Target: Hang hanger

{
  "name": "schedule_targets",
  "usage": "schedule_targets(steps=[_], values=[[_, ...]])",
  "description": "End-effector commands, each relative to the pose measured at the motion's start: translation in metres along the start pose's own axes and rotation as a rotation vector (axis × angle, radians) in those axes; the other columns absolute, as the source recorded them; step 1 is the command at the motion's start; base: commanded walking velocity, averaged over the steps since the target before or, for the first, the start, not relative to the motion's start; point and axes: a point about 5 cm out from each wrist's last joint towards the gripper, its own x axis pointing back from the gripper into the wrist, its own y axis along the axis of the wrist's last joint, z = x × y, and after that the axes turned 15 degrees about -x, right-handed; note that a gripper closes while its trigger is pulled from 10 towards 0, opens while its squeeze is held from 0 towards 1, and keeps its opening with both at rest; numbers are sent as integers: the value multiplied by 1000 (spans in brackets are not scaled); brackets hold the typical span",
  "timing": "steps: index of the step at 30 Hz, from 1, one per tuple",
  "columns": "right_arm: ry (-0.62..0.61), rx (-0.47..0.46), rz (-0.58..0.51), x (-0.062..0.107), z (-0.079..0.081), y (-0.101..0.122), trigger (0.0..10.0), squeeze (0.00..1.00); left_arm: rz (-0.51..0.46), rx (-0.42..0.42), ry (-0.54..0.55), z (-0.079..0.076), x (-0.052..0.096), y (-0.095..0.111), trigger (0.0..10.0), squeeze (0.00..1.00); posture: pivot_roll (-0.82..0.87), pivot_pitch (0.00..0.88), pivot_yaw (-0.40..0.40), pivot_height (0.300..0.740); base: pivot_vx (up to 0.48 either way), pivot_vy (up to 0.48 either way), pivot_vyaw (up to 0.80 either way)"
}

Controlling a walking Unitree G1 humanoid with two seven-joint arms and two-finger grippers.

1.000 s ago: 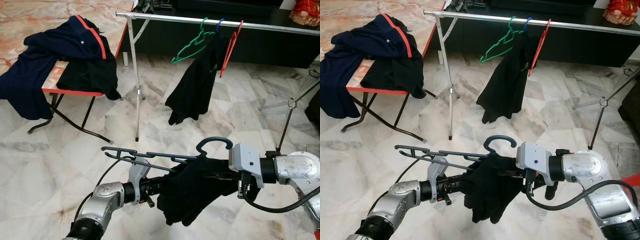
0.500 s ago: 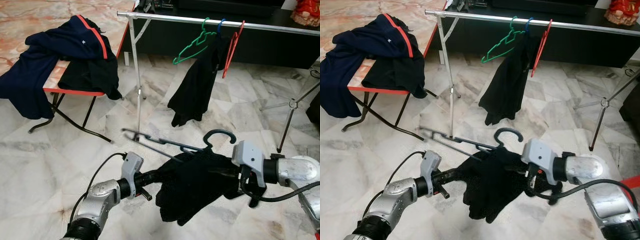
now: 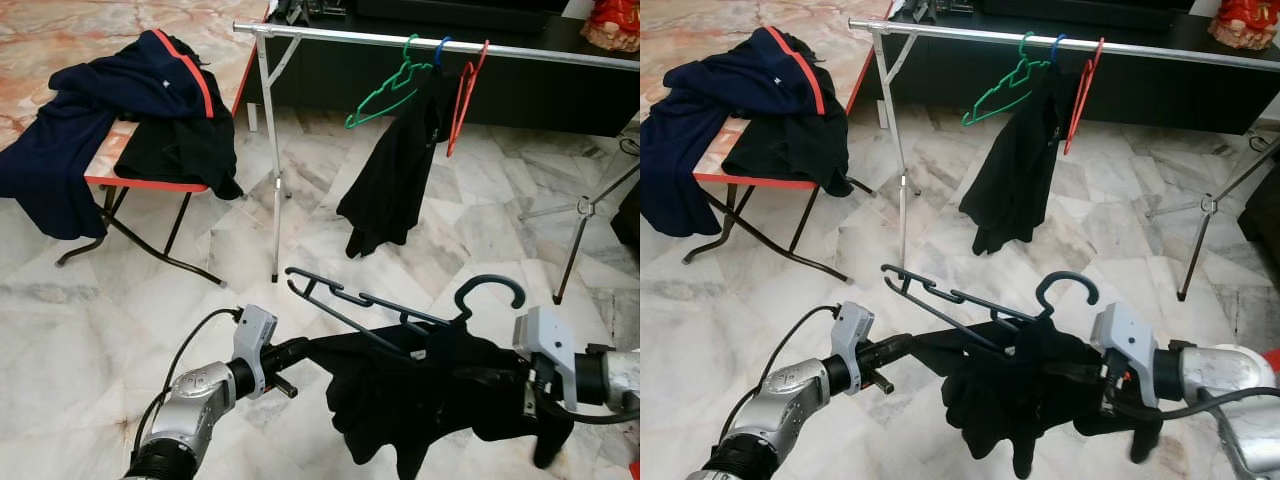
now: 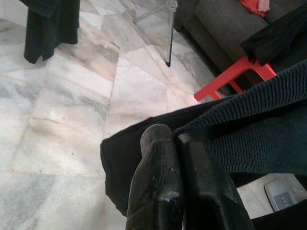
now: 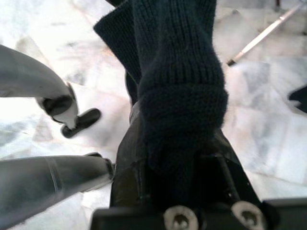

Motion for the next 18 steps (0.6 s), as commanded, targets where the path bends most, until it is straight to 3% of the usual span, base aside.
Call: schedule_targets(steps=[1, 5, 9, 18], values=[[-56, -6, 13, 19, -7, -2, 0, 0, 57, 15, 48, 4, 9, -15, 0, 0, -85, 234, -90, 740, 0, 0, 0], [26, -10, 77, 24, 1, -7, 0, 0, 89, 12, 69, 6, 9, -17, 0, 0, -86, 237, -87, 740, 0, 0, 0], [-28, 42, 247, 33, -7, -20, 0, 0, 104, 5, 78, 8, 10, -18, 0, 0, -92, 235, -89, 740, 0, 0, 0], [-94, 97, 448, 46, -15, -39, 0, 0, 120, 0, 86, 8, 11, -21, 0, 0, -92, 239, -88, 740, 0, 0, 0]])
